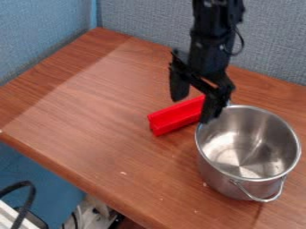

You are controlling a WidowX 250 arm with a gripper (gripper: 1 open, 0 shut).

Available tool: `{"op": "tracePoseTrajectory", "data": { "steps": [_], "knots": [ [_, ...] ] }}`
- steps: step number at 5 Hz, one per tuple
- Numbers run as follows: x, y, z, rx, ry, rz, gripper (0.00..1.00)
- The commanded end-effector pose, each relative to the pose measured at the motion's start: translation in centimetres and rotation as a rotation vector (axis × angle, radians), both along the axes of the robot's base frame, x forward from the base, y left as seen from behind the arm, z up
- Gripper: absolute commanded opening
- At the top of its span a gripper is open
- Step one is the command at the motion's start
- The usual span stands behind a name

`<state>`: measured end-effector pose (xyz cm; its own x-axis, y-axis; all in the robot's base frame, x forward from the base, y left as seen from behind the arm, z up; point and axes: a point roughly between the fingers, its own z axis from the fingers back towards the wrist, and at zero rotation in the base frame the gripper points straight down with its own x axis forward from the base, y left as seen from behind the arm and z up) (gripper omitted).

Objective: Move the red object from the metal pot to the table

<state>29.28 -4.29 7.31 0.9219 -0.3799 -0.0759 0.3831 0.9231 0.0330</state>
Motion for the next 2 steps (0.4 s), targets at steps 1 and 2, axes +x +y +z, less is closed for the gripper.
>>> {"op": "tracePoseTrajectory", "data": {
  "steps": [1,2],
  "knots": [
    [0.45,-0.35,0.04,0.006,-0.048,0.004,1.0],
    [0.63,-0.44,-0.48,0.004,-0.058,0.045,1.0]
  ]
}}
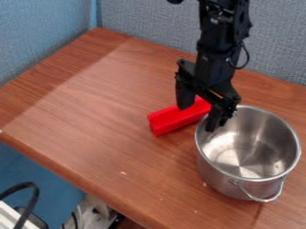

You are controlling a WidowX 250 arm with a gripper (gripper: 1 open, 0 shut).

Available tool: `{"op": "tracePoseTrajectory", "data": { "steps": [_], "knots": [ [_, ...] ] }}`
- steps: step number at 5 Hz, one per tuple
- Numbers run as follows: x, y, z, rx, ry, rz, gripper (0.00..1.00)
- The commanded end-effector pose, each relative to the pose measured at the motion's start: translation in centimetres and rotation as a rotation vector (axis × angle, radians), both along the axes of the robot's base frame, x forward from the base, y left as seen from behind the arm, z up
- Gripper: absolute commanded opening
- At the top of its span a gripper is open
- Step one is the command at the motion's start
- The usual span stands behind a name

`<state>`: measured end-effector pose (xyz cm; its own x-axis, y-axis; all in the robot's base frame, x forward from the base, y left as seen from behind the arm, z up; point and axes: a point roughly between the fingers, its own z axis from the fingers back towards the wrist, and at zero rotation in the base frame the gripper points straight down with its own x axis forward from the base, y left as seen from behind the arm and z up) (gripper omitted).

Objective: Move the red object from the metal pot to the table

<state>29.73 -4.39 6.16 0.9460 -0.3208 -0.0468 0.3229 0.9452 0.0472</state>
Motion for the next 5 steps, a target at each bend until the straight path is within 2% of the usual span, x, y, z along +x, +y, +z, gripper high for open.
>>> {"op": "tracePoseTrajectory", "data": {
  "steps": [1,2,4,5],
  "knots": [
    [0.2,0.5,0.1,0.0,-0.029,-0.067,1.0],
    [0.3,1.4,-0.5,0.001,-0.033,-0.109,1.0],
    [1.0,0.1,0.2,0.001,-0.04,0.011,1.0],
    [0.4,-0.2,0.1,-0.004,-0.047,0.002,1.0]
  ]
}}
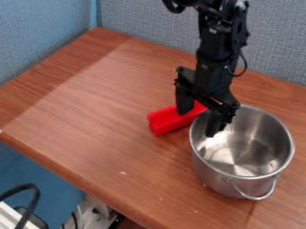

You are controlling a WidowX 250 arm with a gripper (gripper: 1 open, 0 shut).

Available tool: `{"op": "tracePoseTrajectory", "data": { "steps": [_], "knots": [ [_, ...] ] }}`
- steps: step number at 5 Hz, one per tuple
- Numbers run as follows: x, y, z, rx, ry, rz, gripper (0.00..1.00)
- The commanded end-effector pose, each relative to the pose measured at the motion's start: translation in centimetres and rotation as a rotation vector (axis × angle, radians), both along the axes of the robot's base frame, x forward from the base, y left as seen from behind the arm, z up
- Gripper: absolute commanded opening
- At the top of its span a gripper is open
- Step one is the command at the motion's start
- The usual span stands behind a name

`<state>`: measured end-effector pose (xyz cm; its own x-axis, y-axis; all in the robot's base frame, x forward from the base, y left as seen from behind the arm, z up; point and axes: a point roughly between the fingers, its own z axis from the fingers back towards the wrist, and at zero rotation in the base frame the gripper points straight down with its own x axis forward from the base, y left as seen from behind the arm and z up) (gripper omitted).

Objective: Move the red object from the metal pot to the table

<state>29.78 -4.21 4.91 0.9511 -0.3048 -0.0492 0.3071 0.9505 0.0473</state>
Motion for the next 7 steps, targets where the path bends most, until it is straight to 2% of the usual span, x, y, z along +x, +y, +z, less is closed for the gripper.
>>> {"op": "tracePoseTrajectory", "data": {
  "steps": [1,4,5,6,7],
  "knots": [
    [-0.2,-0.6,1.2,-0.012,-0.05,-0.02,0.0],
    [-0.3,-0.5,3.6,-0.049,-0.06,-0.069,0.0],
    [-1.5,-0.4,4.3,-0.06,-0.065,-0.073,0.0],
    [-2.3,-0.4,4.3,-0.06,-0.075,-0.082,0.0],
    [-1.4,0.0,5.7,-0.051,-0.085,-0.042,0.0]
  ]
}}
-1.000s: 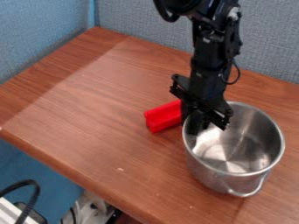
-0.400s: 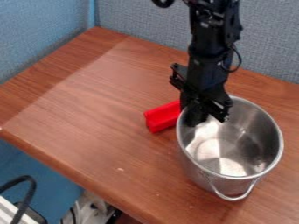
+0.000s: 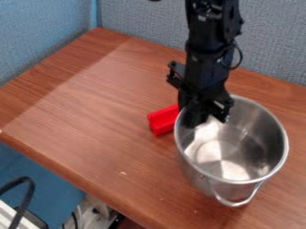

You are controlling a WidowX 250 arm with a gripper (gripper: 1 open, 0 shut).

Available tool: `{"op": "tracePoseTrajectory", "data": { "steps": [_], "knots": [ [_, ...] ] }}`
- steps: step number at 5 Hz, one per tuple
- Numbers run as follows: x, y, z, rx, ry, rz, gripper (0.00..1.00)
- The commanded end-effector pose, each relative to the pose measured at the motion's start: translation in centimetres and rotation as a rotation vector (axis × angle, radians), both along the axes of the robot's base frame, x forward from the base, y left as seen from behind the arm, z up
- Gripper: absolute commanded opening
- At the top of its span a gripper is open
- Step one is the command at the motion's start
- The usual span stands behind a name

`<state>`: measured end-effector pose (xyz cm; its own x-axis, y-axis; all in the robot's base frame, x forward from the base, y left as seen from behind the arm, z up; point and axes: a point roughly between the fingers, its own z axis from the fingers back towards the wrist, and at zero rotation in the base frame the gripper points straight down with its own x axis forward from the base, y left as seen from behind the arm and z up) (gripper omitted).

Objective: Move the red object from the metal pot to the table

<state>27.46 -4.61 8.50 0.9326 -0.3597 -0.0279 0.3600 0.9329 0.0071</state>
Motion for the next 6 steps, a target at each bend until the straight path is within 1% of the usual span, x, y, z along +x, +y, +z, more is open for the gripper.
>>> {"op": "tracePoseTrajectory", "data": {
  "steps": [1,2,3,4,5,6],
  "knots": [
    [1.7,0.7,3.0,-0.003,-0.084,0.059,0.0],
    [2.8,0.6,3.2,0.0,-0.099,0.066,0.0],
    [1.1,1.7,3.2,0.003,-0.084,0.101,0.0],
    [-0.2,3.7,2.6,0.016,-0.058,0.163,0.0],
    [-2.3,5.4,1.9,0.026,-0.051,0.192,0.0],
    [-3.8,6.4,1.2,0.048,-0.055,0.179,0.0]
  ]
}}
